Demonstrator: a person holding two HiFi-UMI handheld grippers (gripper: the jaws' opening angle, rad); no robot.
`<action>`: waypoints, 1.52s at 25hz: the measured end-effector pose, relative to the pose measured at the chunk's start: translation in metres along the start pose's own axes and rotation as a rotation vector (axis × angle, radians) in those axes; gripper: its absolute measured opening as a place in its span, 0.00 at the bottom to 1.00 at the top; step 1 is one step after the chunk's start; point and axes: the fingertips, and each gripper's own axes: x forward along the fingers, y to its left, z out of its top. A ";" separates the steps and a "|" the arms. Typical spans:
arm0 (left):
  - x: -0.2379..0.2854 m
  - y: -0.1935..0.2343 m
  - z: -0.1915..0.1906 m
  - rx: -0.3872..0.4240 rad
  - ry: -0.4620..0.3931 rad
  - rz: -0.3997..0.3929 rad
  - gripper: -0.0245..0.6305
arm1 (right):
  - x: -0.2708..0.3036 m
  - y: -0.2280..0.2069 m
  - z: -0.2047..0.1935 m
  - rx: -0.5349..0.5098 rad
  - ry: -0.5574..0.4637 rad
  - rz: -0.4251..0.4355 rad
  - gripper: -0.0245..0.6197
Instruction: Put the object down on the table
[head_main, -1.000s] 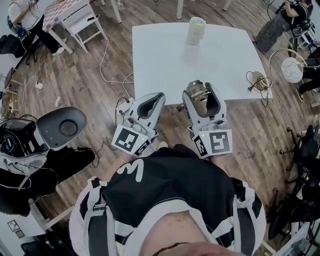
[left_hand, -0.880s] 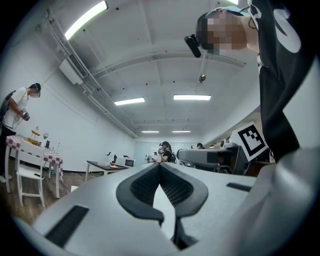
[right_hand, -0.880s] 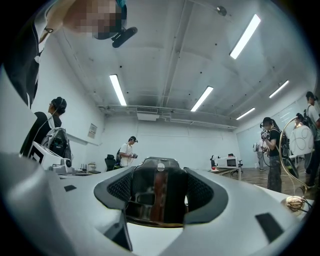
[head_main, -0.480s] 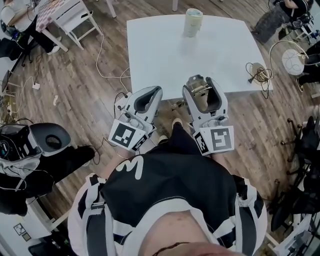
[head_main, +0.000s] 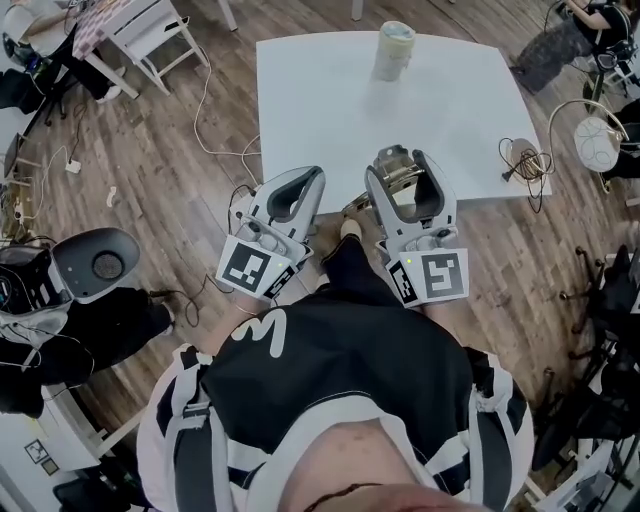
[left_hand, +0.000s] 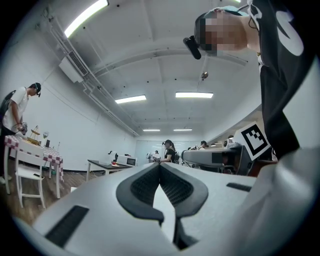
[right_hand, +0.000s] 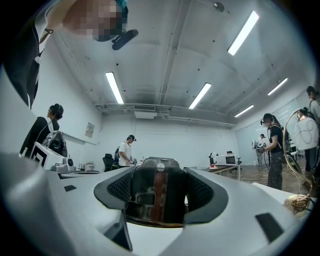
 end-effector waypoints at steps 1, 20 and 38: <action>0.005 0.005 -0.001 -0.002 0.001 0.004 0.04 | 0.006 -0.004 -0.001 0.001 0.002 0.002 0.52; 0.127 0.099 -0.001 0.034 -0.017 0.108 0.04 | 0.134 -0.097 -0.004 -0.001 -0.012 0.094 0.52; 0.170 0.128 -0.007 0.046 -0.018 0.189 0.04 | 0.177 -0.126 -0.022 0.017 0.024 0.188 0.52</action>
